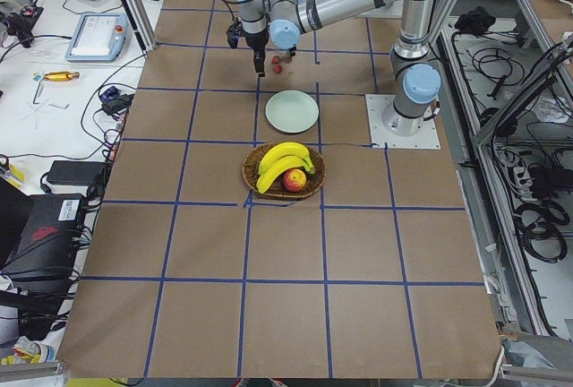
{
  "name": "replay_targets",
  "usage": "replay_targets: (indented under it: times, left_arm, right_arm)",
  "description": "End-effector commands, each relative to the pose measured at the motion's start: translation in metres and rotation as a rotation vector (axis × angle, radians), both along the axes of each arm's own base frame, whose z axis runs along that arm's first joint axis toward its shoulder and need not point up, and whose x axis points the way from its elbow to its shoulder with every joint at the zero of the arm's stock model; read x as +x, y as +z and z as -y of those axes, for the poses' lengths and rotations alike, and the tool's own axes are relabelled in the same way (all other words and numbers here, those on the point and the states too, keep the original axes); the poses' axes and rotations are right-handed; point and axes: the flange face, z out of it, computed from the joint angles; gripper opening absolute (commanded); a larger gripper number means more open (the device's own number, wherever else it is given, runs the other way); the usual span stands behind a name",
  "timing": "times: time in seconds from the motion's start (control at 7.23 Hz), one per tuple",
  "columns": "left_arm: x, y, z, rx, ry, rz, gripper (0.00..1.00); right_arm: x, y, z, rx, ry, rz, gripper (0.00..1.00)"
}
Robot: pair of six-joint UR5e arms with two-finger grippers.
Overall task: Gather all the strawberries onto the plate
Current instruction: 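Carry the third strawberry beside the others and open the right gripper, then raise the right gripper away while the left gripper moves toward the strawberries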
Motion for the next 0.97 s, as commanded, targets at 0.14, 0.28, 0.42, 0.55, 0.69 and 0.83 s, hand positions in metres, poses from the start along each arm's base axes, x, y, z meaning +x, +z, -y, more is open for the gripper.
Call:
replay_targets:
  times: [0.14,0.28,0.42,0.55,0.69,0.83]
  left_arm:
    - [0.000,0.007,0.001,-0.014,-0.005,0.002,1.00]
    - [-0.001,0.009,0.003,-0.026,0.039,-0.006,1.00]
    - [-0.019,0.009,-0.001,-0.029,0.036,-0.006,1.00]
    - [-0.049,0.008,-0.007,-0.035,-0.016,-0.002,1.00]
    - [-0.067,0.004,-0.013,-0.030,-0.027,-0.004,1.00]
    - [-0.074,-0.002,-0.014,-0.021,-0.027,-0.003,1.00]
  right_arm:
    - [-0.062,0.078,0.021,-0.031,-0.094,-0.020,1.00]
    - [-0.117,0.118,0.029,-0.018,-0.121,-0.046,1.00]
    - [-0.162,0.147,0.034,-0.023,-0.158,-0.042,1.00]
    - [-0.196,0.164,0.040,-0.035,-0.215,-0.049,1.00]
    - [-0.223,0.176,0.036,-0.036,-0.212,-0.126,1.00]
    - [-0.233,0.195,0.034,-0.051,-0.183,-0.140,1.00]
